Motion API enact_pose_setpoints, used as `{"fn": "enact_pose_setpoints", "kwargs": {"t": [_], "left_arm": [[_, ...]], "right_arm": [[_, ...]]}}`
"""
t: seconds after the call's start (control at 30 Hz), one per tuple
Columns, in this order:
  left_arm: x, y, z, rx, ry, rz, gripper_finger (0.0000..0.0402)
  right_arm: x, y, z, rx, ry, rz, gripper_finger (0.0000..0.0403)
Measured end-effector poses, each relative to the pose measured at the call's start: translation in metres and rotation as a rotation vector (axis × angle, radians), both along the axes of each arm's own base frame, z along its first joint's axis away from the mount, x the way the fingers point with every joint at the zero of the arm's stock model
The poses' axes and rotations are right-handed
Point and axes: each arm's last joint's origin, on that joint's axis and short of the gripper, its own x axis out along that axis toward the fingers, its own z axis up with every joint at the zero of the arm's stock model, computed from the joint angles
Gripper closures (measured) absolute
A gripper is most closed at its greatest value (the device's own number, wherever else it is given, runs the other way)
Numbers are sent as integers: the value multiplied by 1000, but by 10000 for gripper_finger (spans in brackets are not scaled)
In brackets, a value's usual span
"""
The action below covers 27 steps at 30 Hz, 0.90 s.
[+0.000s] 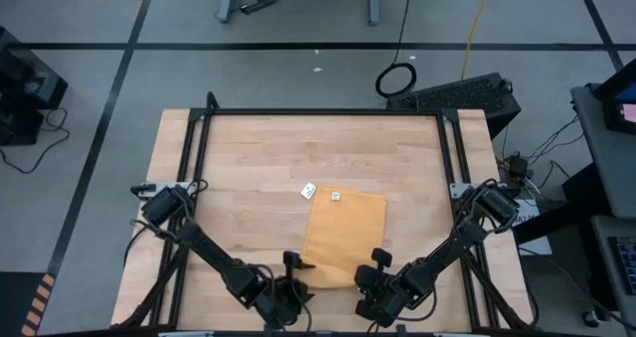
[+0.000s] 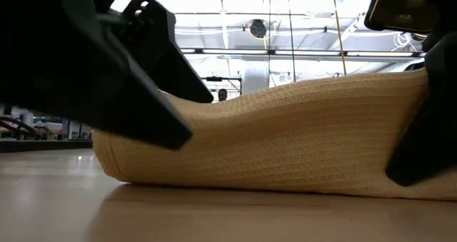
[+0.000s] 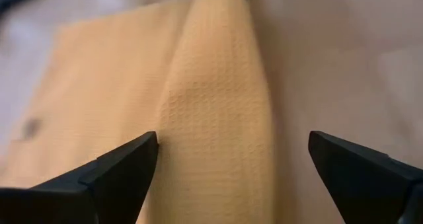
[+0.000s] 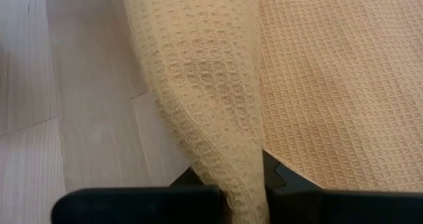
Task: Roll towel into tight, uniform cylinder
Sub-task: Roll the orange towel
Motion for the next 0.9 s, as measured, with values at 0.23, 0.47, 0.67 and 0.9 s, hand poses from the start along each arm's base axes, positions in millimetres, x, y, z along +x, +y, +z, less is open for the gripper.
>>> {"fn": "enact_pose_setpoints", "kwargs": {"t": [0.23,0.47,0.67,0.9], "left_arm": [[4,7,-10,157,-40,70,18],[15,18,-14,36,54,8,120],[27,33,-16,-94,148,-54,195],[46,59,-9,-446,272,-90,311]], "right_arm": [[0,0,0,2,2,3,391],[1,-1,0,9,3,-2,391],[1,-1,0,13,25,33,391],[-2,-1,13,60,85,157,391]]}}
